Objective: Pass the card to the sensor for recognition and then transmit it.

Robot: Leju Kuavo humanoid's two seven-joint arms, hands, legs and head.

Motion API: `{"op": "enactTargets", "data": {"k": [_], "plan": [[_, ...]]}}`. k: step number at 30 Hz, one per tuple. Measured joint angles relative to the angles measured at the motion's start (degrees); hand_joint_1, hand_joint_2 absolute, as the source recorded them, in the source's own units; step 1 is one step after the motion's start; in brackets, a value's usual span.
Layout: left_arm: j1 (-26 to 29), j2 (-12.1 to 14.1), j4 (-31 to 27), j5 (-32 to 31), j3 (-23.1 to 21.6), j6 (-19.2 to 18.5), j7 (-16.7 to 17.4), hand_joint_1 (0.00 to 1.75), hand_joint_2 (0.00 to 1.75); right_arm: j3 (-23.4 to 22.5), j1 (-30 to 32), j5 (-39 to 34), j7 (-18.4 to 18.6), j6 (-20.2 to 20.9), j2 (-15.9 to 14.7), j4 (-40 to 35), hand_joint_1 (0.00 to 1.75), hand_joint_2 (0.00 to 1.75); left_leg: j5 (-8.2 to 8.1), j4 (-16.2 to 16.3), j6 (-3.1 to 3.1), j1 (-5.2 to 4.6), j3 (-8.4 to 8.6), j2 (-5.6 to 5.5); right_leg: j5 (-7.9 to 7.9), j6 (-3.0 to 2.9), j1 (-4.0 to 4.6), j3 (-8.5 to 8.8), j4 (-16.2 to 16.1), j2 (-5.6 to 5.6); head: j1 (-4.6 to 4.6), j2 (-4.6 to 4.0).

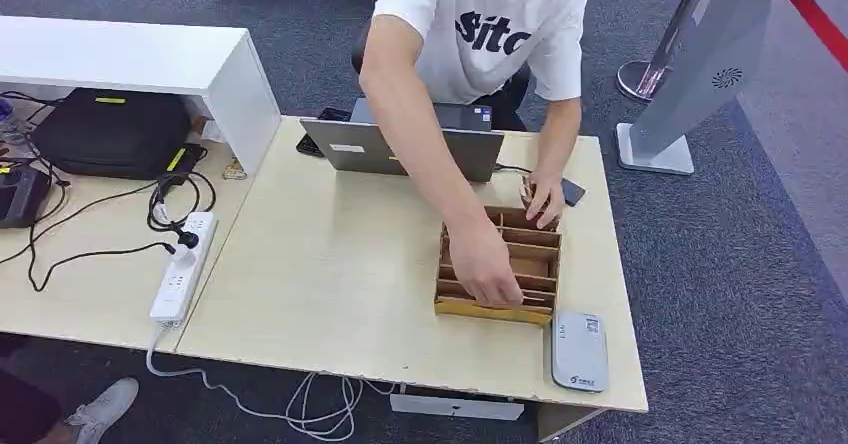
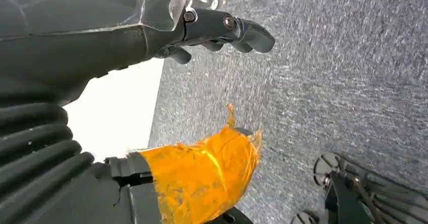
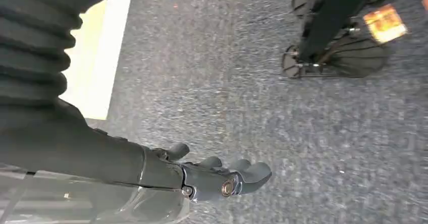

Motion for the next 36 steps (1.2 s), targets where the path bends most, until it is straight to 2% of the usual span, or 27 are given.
{"op": "enactTargets", "data": {"k": [7, 16, 17, 23, 35, 36], "plan": [[0.0, -0.1, -0.8, -1.2, 0.0, -1.0, -1.0, 0.0, 1.75, 0.0, 0.0, 0.0, 4.2, -1.0, 0.0, 0.2, 0.0, 1.75, 0.0, 0.0, 0.0, 0.0, 0.0, 0.0, 0.0, 0.0, 0.0, 0.0, 0.0, 0.0, 0.0, 0.0], [0.0, -0.1, -1.2, -2.4, 0.0, -1.4, -1.8, 0.0, 1.75, -0.5, 0.0, -0.1, 4.3, -1.8, 0.0, 0.3, 0.0, 1.75, 0.0, 0.0, 0.0, 0.0, 0.0, 0.0, 0.0, 0.0, 0.0, 0.0, 0.0, 0.0, 0.0, 0.0], [0.0, -0.2, -1.2, -2.4, 0.0, -1.4, -2.1, 0.0, 0.0, -0.5, 0.0, 0.0, 4.1, -1.9, 0.0, 0.3, 0.0, 0.0, 0.0, 0.0, 0.0, 0.0, 0.0, 0.0, 0.0, 0.0, 0.0, 0.0, 0.0, 0.0, 0.0, 0.0], [0.0, -0.3, -1.6, -2.0, 0.4, -2.2, -3.7, 0.0, 0.0, -0.9, 0.0, -0.3, 0.3, -1.6, 0.0, 0.3, 0.0, 0.0, 0.0, 0.0, 0.0, 0.0, 0.0, 0.0, 0.0, 0.0, 0.0, 0.0, 0.0, 0.0, 0.0, 0.0], [0.0, -0.2, -1.6, -2.3, 1.5, -3.1, -4.2, 0.0, 0.0, -0.9, 0.0, 1.1, -0.2, -1.6, 0.0, 0.4, 0.0, 0.0, 0.0, 0.0, 0.0, 0.0, 0.0, 0.0, 0.0, 0.0, 0.0, 0.0, 0.0, 0.0, 0.0, 0.0], [0.0, -0.2, -1.6, -2.4, 1.5, -3.2, -4.2, 0.0, 1.75, -0.9, 0.0, 1.2, -0.2, -1.5, 0.0, 0.4, 0.0, 0.0, 0.0, 0.0, 0.0, 0.0, 0.0, 0.0, 0.0, 0.0, 0.0, 0.0, 0.0, 0.0, 0.0, 0.0]]}}
